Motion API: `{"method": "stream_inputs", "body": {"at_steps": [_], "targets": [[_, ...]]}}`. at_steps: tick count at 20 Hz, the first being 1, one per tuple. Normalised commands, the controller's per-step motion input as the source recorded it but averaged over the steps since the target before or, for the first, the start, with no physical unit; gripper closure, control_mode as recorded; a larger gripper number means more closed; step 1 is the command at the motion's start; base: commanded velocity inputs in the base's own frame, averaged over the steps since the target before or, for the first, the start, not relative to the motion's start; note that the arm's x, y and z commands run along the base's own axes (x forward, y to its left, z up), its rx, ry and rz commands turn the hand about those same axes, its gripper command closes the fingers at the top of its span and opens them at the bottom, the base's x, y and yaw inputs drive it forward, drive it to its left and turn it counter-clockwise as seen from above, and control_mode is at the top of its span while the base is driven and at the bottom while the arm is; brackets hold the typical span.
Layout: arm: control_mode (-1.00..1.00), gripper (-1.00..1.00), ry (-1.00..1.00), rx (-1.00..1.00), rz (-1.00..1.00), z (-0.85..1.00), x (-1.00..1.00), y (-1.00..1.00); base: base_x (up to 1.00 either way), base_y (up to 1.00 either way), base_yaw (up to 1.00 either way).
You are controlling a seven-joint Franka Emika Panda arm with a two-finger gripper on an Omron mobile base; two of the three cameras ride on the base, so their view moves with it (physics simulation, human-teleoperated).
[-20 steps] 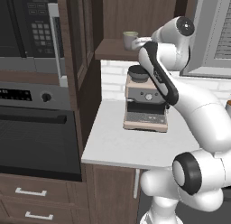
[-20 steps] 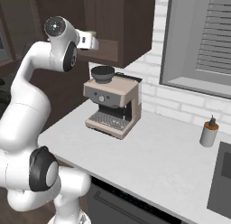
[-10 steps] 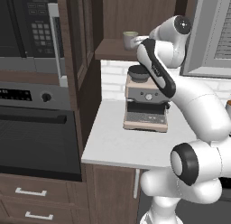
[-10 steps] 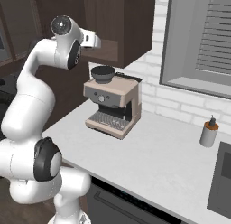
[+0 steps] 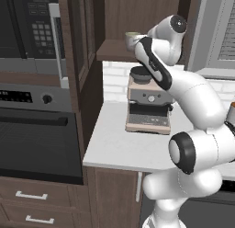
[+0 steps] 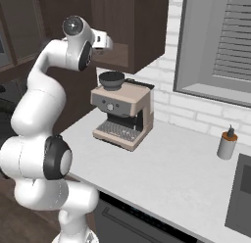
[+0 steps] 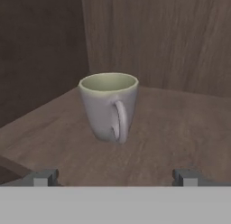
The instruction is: Gather all objects into one cabinet and sort the glasses and bowls to opposite sides.
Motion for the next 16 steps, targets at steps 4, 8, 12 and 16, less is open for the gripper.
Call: {"method": "stream_inputs", "body": {"at_steps": [4,8,12,16], "targets": [[-1.00,-1.00,0.00,0.00,0.00,0.00,0.33,0.00,0.00,0.00,0.00],[-1.00,-1.00,0.00,0.00,0.00,0.00,0.20,0.00,0.00,0.00,0.00],[-1.00,-1.00,0.00,0.00,0.00,0.00,0.09,0.00,0.00,0.00,0.00],[-1.00,-1.00,0.00,-0.02,0.00,0.00,0.09,0.00,0.00,0.00,0.00]]}}
